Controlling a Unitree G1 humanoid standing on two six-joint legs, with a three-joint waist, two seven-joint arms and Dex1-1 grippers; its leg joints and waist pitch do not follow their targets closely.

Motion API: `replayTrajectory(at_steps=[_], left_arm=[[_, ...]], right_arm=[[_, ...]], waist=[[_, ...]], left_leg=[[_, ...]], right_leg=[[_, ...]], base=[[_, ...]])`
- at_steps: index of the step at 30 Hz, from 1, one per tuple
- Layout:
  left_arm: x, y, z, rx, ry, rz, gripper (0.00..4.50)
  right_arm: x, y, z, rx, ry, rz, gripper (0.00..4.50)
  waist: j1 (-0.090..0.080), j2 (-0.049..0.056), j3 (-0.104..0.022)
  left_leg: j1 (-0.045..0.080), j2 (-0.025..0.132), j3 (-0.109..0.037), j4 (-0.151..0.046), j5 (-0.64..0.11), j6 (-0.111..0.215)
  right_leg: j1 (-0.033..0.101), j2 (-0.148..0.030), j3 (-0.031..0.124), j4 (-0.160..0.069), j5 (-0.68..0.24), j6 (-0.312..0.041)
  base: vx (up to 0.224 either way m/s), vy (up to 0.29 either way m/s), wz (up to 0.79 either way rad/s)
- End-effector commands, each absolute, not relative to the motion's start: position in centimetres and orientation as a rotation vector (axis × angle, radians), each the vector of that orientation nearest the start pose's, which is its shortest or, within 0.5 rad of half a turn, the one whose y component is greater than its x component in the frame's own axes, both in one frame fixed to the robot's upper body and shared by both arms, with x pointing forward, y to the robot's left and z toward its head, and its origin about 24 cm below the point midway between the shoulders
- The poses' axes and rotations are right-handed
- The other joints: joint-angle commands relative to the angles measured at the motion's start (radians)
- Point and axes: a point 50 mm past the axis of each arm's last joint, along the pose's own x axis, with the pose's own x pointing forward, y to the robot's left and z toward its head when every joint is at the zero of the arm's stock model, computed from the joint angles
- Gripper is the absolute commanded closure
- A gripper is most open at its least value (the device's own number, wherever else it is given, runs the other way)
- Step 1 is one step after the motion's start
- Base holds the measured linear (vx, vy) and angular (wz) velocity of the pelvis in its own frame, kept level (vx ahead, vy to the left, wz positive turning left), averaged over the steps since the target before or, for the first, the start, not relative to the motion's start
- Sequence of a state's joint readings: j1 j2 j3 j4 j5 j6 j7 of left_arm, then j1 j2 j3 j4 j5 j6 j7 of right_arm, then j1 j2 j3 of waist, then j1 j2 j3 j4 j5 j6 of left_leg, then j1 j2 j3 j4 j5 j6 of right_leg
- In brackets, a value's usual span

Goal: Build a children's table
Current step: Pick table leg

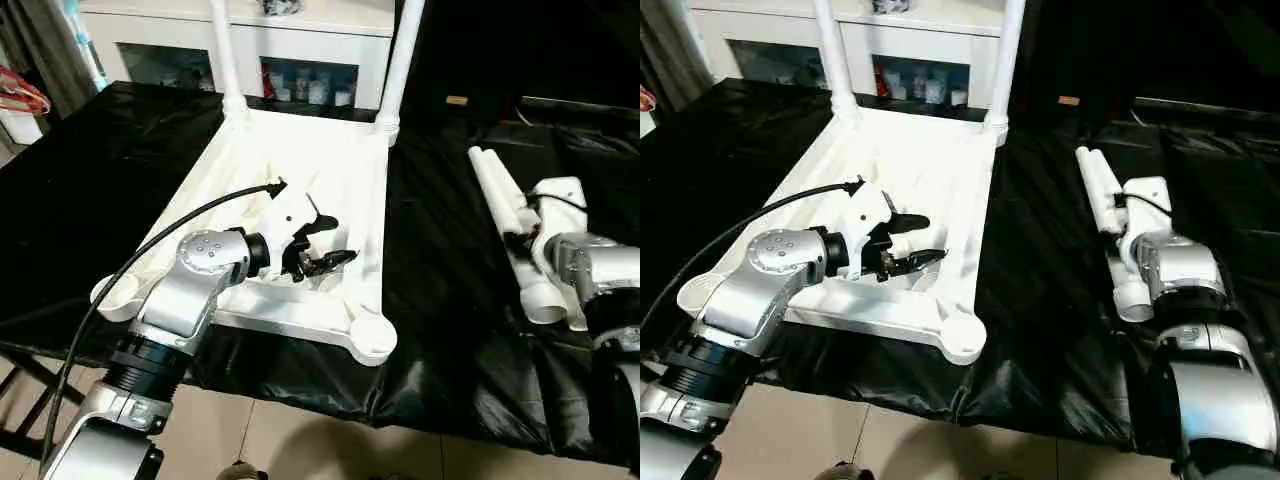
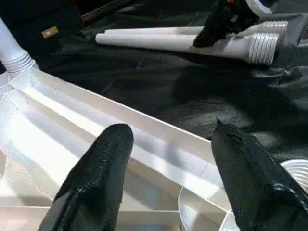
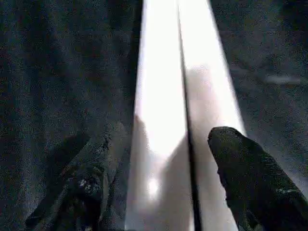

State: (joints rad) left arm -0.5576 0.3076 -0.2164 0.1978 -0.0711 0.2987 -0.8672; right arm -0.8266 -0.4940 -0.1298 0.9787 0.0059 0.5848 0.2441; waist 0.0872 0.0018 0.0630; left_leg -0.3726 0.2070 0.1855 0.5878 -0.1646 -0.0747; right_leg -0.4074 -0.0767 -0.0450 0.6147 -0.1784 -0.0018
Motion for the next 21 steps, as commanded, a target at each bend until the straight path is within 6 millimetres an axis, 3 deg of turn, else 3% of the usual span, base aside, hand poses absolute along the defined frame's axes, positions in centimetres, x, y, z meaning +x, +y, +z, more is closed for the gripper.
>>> replayTrajectory(at_steps=[1, 9, 21], left_arm=[[32.0, 10.1, 11.5, 0.363, 0.123, -1.069, 1.46], [31.9, 10.2, 11.6, 0.358, 0.125, -1.073, 1.46], [31.7, 10.0, 11.7, 0.352, 0.142, -1.117, 1.46]], right_arm=[[35.9, -28.4, 7.7, -0.108, 0.708, -0.103, 1.34], [35.8, -28.1, 7.4, -0.048, 0.751, -0.051, 1.34], [35.2, -27.3, 6.2, -0.020, 0.860, 0.026, 2.48]], waist=[[0.002, -0.012, -0.078], [0.005, -0.014, -0.078], [0.007, -0.014, -0.078]], left_leg=[[0.010, 0.008, 0.004, -0.052, -0.178, 0.004], [0.009, 0.010, 0.004, -0.051, -0.182, 0.006], [0.008, 0.011, 0.004, -0.050, -0.178, 0.009]], right_leg=[[0.055, -0.043, 0.029, -0.062, -0.133, -0.233], [0.054, -0.044, 0.027, -0.061, -0.149, -0.237], [0.053, -0.045, 0.025, -0.060, -0.159, -0.243]], base=[[0.000, 0.000, 0.00], [0.000, 0.000, 0.00], [0.000, 0.000, 0.00]])
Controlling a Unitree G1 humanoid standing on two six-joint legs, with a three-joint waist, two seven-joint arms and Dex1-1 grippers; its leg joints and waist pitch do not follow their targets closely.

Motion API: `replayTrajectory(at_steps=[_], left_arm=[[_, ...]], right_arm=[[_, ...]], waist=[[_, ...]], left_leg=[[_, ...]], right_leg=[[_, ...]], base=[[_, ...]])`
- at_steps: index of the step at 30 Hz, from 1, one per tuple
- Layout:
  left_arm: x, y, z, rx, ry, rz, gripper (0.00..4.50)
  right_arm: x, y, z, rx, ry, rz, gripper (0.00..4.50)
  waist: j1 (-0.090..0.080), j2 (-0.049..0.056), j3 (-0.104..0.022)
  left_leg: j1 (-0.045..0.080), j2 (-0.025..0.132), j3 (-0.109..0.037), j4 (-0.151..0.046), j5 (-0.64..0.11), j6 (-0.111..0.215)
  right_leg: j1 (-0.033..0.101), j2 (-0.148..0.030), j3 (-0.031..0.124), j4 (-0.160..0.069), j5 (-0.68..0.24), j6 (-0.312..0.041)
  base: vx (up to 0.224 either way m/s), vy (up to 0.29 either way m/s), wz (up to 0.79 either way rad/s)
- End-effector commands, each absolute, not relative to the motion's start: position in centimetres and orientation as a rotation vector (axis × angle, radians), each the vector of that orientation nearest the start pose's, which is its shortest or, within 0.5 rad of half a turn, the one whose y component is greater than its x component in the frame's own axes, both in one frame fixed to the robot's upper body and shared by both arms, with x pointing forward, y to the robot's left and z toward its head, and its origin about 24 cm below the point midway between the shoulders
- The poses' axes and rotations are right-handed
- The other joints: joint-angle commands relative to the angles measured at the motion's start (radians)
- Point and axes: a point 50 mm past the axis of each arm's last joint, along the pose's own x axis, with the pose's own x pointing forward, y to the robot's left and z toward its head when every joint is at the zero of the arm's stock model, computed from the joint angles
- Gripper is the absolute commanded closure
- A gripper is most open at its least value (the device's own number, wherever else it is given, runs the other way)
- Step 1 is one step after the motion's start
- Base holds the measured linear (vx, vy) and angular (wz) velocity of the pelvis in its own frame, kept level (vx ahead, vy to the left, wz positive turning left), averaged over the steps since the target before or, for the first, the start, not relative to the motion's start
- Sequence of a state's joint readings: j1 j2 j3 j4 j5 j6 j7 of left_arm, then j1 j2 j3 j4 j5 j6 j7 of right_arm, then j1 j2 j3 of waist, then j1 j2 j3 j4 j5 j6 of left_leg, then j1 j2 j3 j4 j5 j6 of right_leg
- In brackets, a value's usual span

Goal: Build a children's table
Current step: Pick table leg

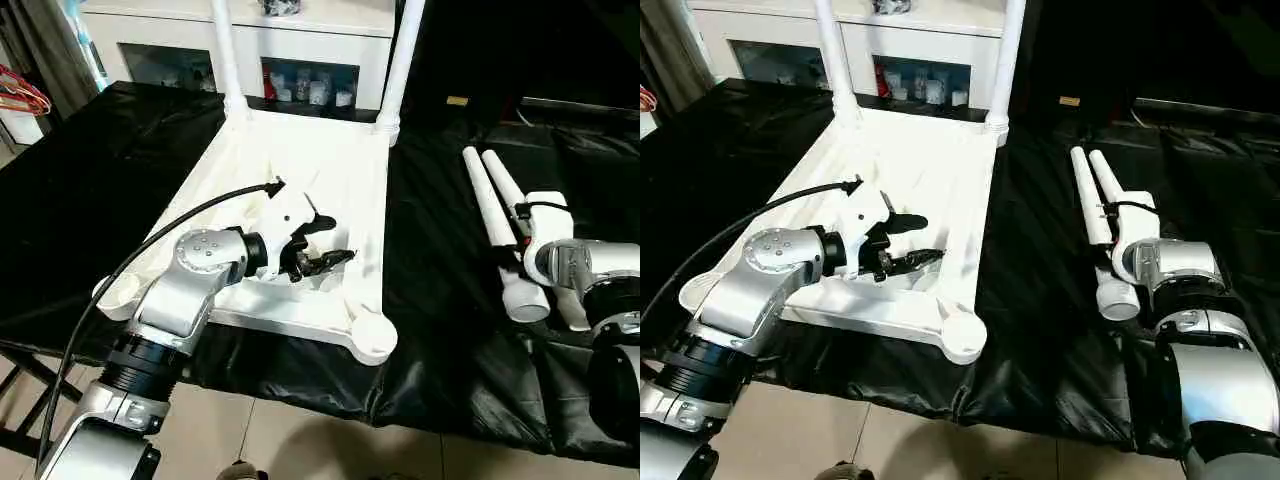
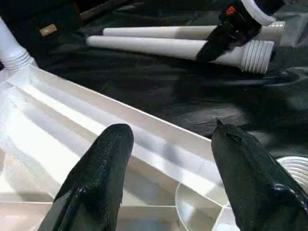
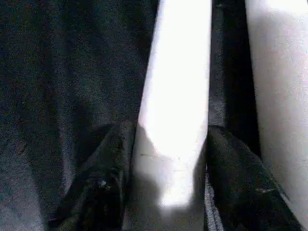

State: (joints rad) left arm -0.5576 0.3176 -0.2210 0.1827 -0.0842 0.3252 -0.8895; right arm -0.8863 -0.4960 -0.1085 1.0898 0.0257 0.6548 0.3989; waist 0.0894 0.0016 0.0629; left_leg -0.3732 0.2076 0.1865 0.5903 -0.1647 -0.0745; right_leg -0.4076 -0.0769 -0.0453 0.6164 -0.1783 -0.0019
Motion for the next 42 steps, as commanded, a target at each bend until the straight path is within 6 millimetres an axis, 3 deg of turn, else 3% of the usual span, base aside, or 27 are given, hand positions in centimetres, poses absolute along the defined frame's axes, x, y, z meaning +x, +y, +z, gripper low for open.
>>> replayTrajectory(at_steps=[1, 9, 13, 16, 20, 23, 25, 31, 34, 42], left_arm=[[31.6, 10.0, 11.7, 0.351, 0.152, -1.133, 1.46], [31.3, 10.1, 11.6, 0.343, 0.174, -1.167, 1.46], [31.5, 9.9, 12.4, 0.284, 0.134, -1.169, 1.46], [32.0, 9.4, 13.3, 0.196, 0.083, -1.144, 1.46], [33.9, 8.6, 14.5, 0.013, 0.065, -1.011, 1.46], [34.7, 8.1, 14.9, -0.076, 0.066, -0.940, 1.46], [35.2, 7.7, 15.2, -0.169, 0.071, -0.895, 1.46], [36.1, 6.0, 15.4, -0.412, 0.118, -0.840, 1.46], [36.0, 5.3, 15.2, -0.444, 0.147, -0.847, 1.46], [35.8, 4.8, 15.5, -0.518, 0.176, -0.858, 1.46]], right_arm=[[35.1, -27.3, 5.9, -0.014, 0.868, 0.026, 2.48], [35.2, -27.6, 6.1, 0.021, 0.839, -0.010, 2.64], [36.1, -27.0, 7.5, 0.134, 0.744, 0.041, 2.64], [36.8, -25.9, 8.6, 0.241, 0.629, 0.137, 2.64], [37.1, -22.9, 9.9, 0.430, 0.437, 0.371, 2.65], [36.7, -21.6, 10.1, 0.459, 0.361, 0.468, 2.65], [36.3, -20.6, 10.1, 0.473, 0.285, 0.536, 2.65], [33.8, -16.6, 10.7, 0.513, 0.117, 0.821, 2.65], [32.9, -15.5, 11.3, 0.533, 0.081, 0.918, 2.65], [31.7, -14.4, 11.3, 0.514, 0.072, 0.999, 2.65]], waist=[[0.006, -0.015, -0.078], [0.006, -0.013, -0.077], [0.007, -0.011, -0.078], [0.008, -0.012, -0.081], [0.013, -0.005, -0.084], [0.020, -0.007, -0.088], [0.027, -0.004, -0.089], [0.040, -0.006, -0.085], [0.044, -0.004, -0.082], [0.049, -0.009, -0.081]], left_leg=[[0.011, 0.011, 0.004, -0.053, -0.181, 0.007], [0.010, 0.011, 0.003, -0.054, -0.190, -0.003], [0.010, 0.009, 0.004, -0.053, -0.192, -0.002], [0.003, 0.009, 0.004, -0.050, -0.163, 0.017], [0.004, 0.008, 0.004, -0.046, -0.143, 0.045], [0.003, 0.008, 0.004, -0.042, -0.103, 0.073], [0.002, 0.010, 0.004, -0.040, -0.103, 0.078], [0.002, 0.012, -0.004, -0.047, -0.146, 0.072], [0.004, 0.013, -0.008, -0.051, -0.159, 0.059], [0.001, 0.011, -0.011, -0.054, -0.159, 0.036]], right_leg=[[0.051, -0.046, 0.026, -0.062, -0.168, -0.244], [0.050, -0.046, 0.027, -0.064, -0.187, -0.231], [0.053, -0.045, 0.028, -0.062, -0.163, -0.239], [0.058, -0.043, 0.026, -0.056, -0.100, -0.255], [0.059, -0.040, 0.026, -0.052, -0.040, -0.264], [0.059, -0.040, 0.025, -0.048, 0.012, -0.276], [0.057, -0.042, 0.025, -0.048, 0.012, -0.287], [0.056, -0.047, 0.023, -0.059, -0.075, -0.260], [0.054, -0.049, 0.026, -0.065, -0.110, -0.235], [0.054, -0.052, 0.026, -0.068, -0.145, -0.212]], base=[[0.000, 0.000, 0.00], [0.000, 0.000, 0.00], [0.000, 0.000, 0.00], [0.000, 0.000, 0.00], [0.000, 0.000, 0.00], [0.000, 0.000, 0.00], [0.000, 0.000, 0.00], [0.000, 0.000, 0.00], [0.000, 0.000, 0.00], [0.000, 0.000, 0.00]])
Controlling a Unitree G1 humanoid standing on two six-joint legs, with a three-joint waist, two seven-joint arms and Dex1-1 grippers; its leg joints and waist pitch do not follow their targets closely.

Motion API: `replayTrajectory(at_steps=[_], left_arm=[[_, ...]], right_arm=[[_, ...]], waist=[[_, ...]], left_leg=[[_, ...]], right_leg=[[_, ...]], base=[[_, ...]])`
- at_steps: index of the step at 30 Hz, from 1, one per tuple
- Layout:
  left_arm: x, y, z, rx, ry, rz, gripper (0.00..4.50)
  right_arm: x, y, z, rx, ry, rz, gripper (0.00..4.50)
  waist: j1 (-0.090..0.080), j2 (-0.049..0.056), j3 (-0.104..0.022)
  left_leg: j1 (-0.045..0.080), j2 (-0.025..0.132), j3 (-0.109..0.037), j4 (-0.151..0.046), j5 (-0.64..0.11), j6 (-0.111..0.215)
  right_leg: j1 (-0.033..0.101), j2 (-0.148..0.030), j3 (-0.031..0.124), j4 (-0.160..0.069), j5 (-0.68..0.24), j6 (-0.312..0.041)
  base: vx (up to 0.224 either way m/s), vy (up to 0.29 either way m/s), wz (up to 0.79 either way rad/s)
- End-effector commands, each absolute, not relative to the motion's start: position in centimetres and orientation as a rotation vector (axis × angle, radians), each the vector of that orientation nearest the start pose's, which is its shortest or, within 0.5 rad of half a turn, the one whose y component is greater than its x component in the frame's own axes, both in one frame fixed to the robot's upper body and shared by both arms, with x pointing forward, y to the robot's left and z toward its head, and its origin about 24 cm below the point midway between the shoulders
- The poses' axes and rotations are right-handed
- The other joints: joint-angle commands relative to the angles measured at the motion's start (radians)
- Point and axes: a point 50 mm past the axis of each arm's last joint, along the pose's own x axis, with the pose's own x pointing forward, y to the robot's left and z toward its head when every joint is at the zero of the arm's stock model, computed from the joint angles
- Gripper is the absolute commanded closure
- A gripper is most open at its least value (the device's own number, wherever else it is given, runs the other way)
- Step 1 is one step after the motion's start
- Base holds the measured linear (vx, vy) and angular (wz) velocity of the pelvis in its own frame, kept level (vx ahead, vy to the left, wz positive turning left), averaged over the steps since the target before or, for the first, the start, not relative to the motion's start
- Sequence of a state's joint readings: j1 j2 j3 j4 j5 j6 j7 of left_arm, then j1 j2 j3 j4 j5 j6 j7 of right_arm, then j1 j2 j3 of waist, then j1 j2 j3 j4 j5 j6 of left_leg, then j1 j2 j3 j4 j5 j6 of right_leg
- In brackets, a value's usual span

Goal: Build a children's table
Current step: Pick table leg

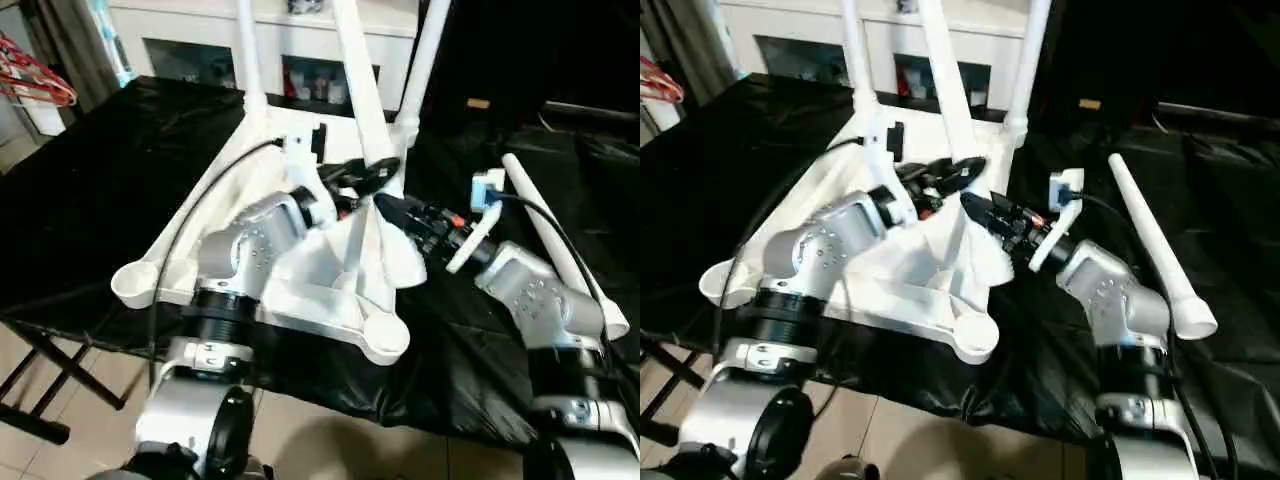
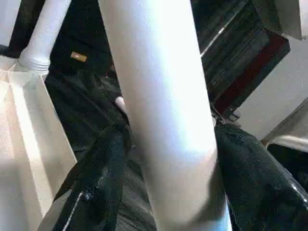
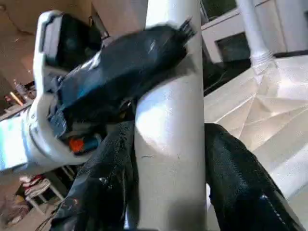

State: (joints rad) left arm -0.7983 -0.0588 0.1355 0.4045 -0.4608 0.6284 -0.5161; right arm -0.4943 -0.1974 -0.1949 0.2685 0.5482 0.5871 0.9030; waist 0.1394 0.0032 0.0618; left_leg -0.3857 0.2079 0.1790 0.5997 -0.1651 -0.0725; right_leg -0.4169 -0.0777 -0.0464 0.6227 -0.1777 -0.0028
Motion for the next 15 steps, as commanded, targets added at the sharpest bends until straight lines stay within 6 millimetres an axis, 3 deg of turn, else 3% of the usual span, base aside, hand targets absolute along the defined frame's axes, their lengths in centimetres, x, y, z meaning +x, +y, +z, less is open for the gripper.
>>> replayTrajectory(at_steps=[1, 9, 15], left_arm=[[35.8, 4.8, 15.6, -0.523, 0.172, -0.858, 1.75], [36.0, 5.3, 16.3, -0.554, 0.134, -0.814, 2.23], [36.6, 5.7, 16.5, -0.568, 0.138, -0.719, 2.52]], right_arm=[[31.6, -14.3, 11.2, 0.506, 0.076, 0.999, 2.65], [31.5, -13.6, 11.0, 0.420, 0.100, 0.977, 2.65], [31.5, -12.1, 11.6, 0.292, 0.085, 0.966, 2.66]], waist=[[0.000, -0.011, -0.080], [0.000, -0.016, -0.079], [0.000, -0.014, -0.078]], left_leg=[[0.013, 0.010, -0.003, -0.064, -0.154, 0.034], [0.011, 0.010, -0.003, -0.065, -0.147, 0.028], [0.012, 0.010, -0.003, -0.065, -0.149, 0.025]], right_leg=[[0.063, -0.051, 0.027, -0.074, -0.146, -0.207], [0.062, -0.053, 0.028, -0.076, -0.158, -0.191], [0.060, -0.051, 0.029, -0.077, -0.161, -0.180]], base=[[0.000, 0.000, 0.00], [0.000, 0.000, 0.00], [0.000, 0.000, 0.00]])
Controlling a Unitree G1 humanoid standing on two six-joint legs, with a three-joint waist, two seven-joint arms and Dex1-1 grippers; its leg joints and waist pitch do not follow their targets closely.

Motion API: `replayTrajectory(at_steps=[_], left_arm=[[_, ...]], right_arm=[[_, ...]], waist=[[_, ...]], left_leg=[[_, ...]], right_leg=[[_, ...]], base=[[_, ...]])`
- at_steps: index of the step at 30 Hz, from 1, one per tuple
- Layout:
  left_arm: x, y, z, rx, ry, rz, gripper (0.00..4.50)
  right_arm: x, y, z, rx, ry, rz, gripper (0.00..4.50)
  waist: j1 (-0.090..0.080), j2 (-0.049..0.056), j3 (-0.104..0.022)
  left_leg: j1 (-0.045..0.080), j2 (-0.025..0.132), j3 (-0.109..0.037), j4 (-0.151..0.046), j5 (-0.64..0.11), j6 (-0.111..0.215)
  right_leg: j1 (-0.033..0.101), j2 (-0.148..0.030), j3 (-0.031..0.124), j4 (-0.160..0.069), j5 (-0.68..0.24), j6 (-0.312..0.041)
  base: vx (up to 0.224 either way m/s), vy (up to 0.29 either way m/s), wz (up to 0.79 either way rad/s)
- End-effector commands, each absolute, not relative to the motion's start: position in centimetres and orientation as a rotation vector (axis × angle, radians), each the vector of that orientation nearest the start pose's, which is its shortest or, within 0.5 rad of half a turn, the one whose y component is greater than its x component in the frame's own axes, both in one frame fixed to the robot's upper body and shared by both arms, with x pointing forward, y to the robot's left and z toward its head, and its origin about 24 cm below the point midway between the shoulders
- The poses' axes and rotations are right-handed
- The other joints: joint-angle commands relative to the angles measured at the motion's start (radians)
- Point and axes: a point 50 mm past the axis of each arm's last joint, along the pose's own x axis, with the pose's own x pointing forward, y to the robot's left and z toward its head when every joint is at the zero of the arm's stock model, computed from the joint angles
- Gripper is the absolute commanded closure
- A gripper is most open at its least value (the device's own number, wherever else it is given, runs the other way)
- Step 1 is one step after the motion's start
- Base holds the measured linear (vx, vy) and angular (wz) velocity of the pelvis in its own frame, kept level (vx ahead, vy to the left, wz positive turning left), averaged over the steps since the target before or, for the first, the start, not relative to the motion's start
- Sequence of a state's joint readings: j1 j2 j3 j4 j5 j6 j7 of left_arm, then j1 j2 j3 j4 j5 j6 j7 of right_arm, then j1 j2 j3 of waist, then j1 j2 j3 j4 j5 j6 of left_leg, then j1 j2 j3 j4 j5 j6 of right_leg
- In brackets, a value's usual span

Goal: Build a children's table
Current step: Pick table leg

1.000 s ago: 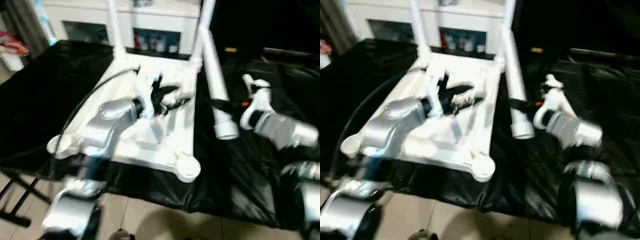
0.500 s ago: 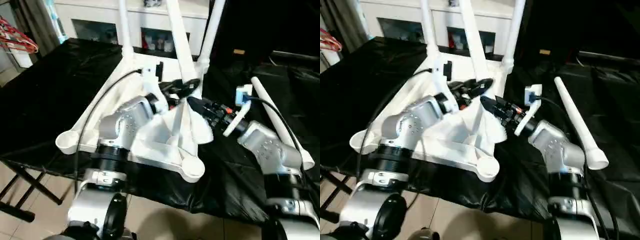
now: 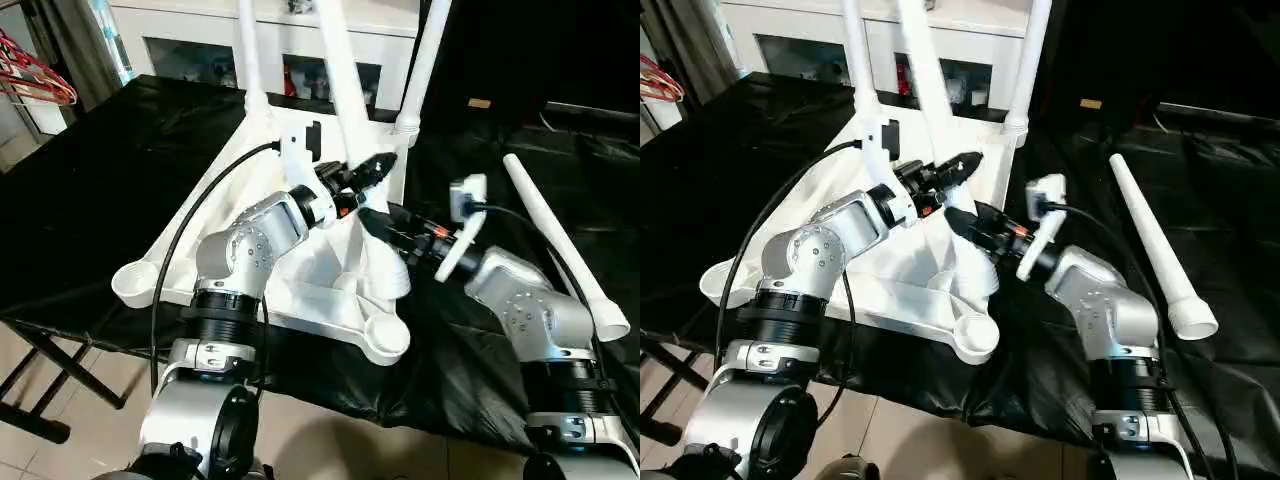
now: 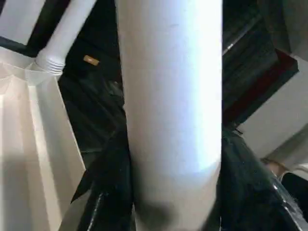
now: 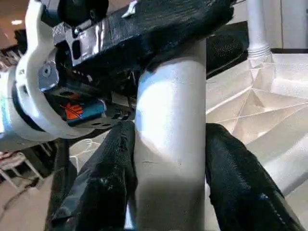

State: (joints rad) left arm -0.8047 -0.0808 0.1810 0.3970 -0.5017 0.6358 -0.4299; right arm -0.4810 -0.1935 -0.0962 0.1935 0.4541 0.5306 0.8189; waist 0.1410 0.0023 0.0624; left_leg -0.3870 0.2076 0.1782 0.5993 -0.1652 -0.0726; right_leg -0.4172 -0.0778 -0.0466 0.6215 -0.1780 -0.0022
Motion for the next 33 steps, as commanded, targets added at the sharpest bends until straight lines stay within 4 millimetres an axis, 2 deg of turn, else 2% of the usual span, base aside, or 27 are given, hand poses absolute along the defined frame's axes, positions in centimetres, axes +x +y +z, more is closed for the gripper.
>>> replayTrajectory(at_steps=[1, 7, 8, 12, 13, 15, 16, 19, 21, 22, 25, 29, 33], left_arm=[[36.7, 5.8, 16.5, -0.571, 0.142, -0.705, 2.55], [36.8, 5.7, 16.7, -0.570, 0.133, -0.698, 2.60], [36.7, 5.7, 16.8, -0.568, 0.125, -0.720, 2.61], [36.3, 5.8, 17.6, -0.548, 0.074, -0.832, 2.62], [36.2, 5.8, 17.7, -0.547, 0.070, -0.842, 2.62], [35.8, 5.9, 18.2, -0.541, 0.051, -0.927, 2.62], [35.6, 5.9, 18.4, -0.536, 0.043, -0.977, 2.62], [34.8, 5.9, 19.0, -0.525, 0.021, -1.120, 2.62], [34.0, 6.0, 19.5, -0.510, 0.009, -1.256, 2.63], [33.6, 6.0, 19.7, -0.496, 0.008, -1.315, 2.63], [33.0, 6.0, 20.1, -0.494, -0.001, -1.421, 2.63], [31.8, 6.0, 20.3, -0.458, 0.023, -1.587, 2.64], [31.5, 5.8, 20.0, -0.442, 0.049, -1.623, 2.64]], right_arm=[[31.6, -11.7, 11.7, 0.265, 0.081, 0.952, 2.66], [31.4, -10.4, 12.4, 0.212, 0.060, 0.956, 2.66], [31.3, -10.2, 12.5, 0.199, 0.055, 0.962, 2.66], [31.0, -10.2, 12.7, 0.231, 0.069, 1.024, 2.66], [31.0, -10.2, 12.7, 0.234, 0.071, 1.027, 1.96], [31.1, -10.8, 12.6, 0.260, 0.089, 1.046, 1.96], [31.1, -11.1, 12.6, 0.271, 0.097, 1.052, 1.76], [30.8, -11.7, 12.6, 0.267, 0.119, 1.110, 1.53], [30.4, -12.1, 12.6, 0.239, 0.147, 1.170, 1.30], [30.3, -12.3, 12.6, 0.223, 0.162, 1.199, 1.30], [29.8, -12.6, 12.5, 0.196, 0.190, 1.259, 1.06], [29.1, -12.8, 12.8, 0.194, 0.213, 1.364, 1.05], [28.8, -12.7, 12.9, 0.204, 0.213, 1.405, 1.05]], waist=[[-0.002, -0.012, -0.078], [-0.003, -0.011, -0.078], [-0.003, -0.009, -0.078], [-0.003, -0.010, -0.080], [-0.003, -0.013, -0.081], [-0.002, -0.013, -0.081], [-0.002, -0.013, -0.081], [-0.003, -0.012, -0.079], [-0.001, -0.015, -0.079], [-0.001, -0.011, -0.078], [-0.001, -0.013, -0.076], [0.001, -0.013, -0.078], [0.000, -0.014, -0.079]], left_leg=[[0.013, 0.010, -0.003, -0.065, -0.148, 0.020], [0.013, 0.009, -0.003, -0.067, -0.155, 0.015], [0.014, 0.010, -0.004, -0.068, -0.157, 0.014], [0.014, 0.008, -0.003, -0.067, -0.142, 0.019], [0.014, 0.010, -0.002, -0.066, -0.129, 0.025], [0.015, 0.008, -0.002, -0.065, -0.127, 0.035], [0.014, 0.009, -0.002, -0.065, -0.125, 0.037], [0.015, 0.013, 0.000, -0.066, -0.126, 0.039], [0.016, 0.010, 0.001, -0.064, -0.127, 0.038], [0.016, 0.012, 0.001, -0.065, -0.128, 0.038], [0.016, 0.011, 0.001, -0.065, -0.140, 0.036], [0.017, 0.012, 0.000, -0.065, -0.142, 0.033], [0.016, 0.011, 0.002, -0.062, -0.126, 0.037]], right_leg=[[0.059, -0.051, 0.030, -0.075, -0.159, -0.176], [0.060, -0.050, 0.030, -0.077, -0.163, -0.166], [0.059, -0.050, 0.030, -0.076, -0.161, -0.167], [0.062, -0.049, 0.030, -0.074, -0.130, -0.172], [0.062, -0.048, 0.030, -0.070, -0.101, -0.181], [0.064, -0.048, 0.029, -0.069, -0.095, -0.190], [0.064, -0.049, 0.030, -0.067, -0.088, -0.192], [0.062, -0.051, 0.030, -0.066, -0.088, -0.213], [0.064, -0.052, 0.030, -0.064, -0.093, -0.220], [0.061, -0.050, 0.031, -0.065, -0.098, -0.220], [0.063, -0.051, 0.031, -0.067, -0.121, -0.214], [0.065, -0.052, 0.031, -0.067, -0.140, -0.210], [0.064, -0.050, 0.031, -0.064, -0.111, -0.223]], base=[[0.000, 0.000, 0.00], [0.000, 0.000, 0.00], [0.000, 0.000, 0.00], [0.000, 0.000, 0.00], [0.000, 0.000, 0.00], [0.000, 0.000, 0.00], [0.000, 0.000, 0.00], [0.000, 0.000, 0.00], [0.000, 0.000, 0.00], [0.000, 0.000, 0.00], [0.000, 0.000, 0.00], [0.000, 0.000, 0.00], [0.000, 0.000, 0.00]])
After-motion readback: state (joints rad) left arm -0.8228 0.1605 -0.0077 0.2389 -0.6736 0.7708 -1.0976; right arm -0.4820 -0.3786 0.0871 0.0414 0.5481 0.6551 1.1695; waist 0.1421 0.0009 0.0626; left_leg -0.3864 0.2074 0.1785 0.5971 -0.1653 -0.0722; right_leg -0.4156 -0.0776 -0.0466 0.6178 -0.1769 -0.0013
